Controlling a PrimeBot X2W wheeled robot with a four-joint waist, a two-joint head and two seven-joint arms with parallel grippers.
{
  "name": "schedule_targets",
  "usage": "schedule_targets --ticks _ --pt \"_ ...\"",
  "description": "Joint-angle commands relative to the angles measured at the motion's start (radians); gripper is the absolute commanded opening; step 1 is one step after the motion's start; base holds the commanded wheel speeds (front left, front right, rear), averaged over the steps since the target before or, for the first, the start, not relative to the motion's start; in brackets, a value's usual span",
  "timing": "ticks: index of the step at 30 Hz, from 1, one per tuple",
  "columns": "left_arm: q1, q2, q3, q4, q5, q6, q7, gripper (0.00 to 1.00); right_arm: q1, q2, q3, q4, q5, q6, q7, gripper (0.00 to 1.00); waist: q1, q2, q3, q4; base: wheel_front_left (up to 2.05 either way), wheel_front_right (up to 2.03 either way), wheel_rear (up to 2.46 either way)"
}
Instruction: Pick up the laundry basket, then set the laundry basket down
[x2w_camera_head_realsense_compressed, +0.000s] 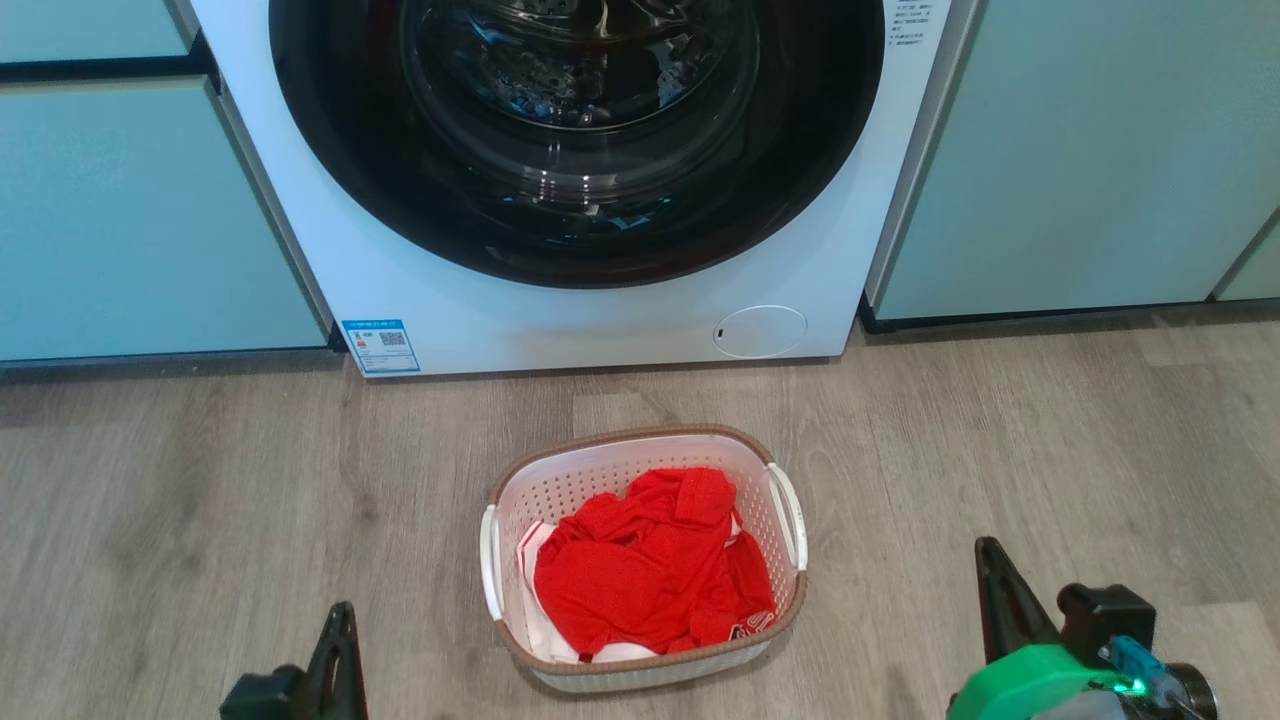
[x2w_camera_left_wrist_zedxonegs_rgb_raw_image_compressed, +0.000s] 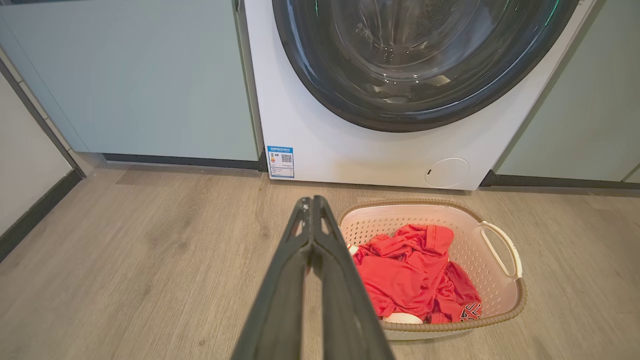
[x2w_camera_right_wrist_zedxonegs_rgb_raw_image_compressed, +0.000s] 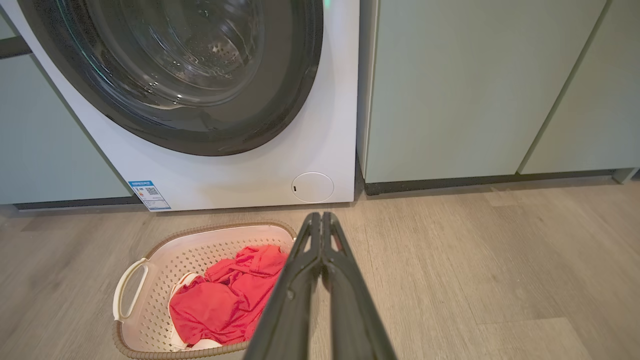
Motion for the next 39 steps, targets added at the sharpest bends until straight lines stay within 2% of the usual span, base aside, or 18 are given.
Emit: schedule_targets --ticks 1,39 --pt "-0.029 0.002 0.004 -0.030 -0.031 -0.006 0.002 0.00 -0.031 -0.003 -0.005 -0.033 0.034 0.000 0.003 0.00 0.0001 0.0000 0.001 0.000 0.00 0.00 0.00" --pt "-0.127 0.013 0.056 0.005 -0.481 -0.071 0.097 0.00 -0.083 -0.024 -0.039 -0.027 0.478 0.001 0.090 0.00 0.0001 0.0000 0.009 -0.004 0.00 0.00 0.00"
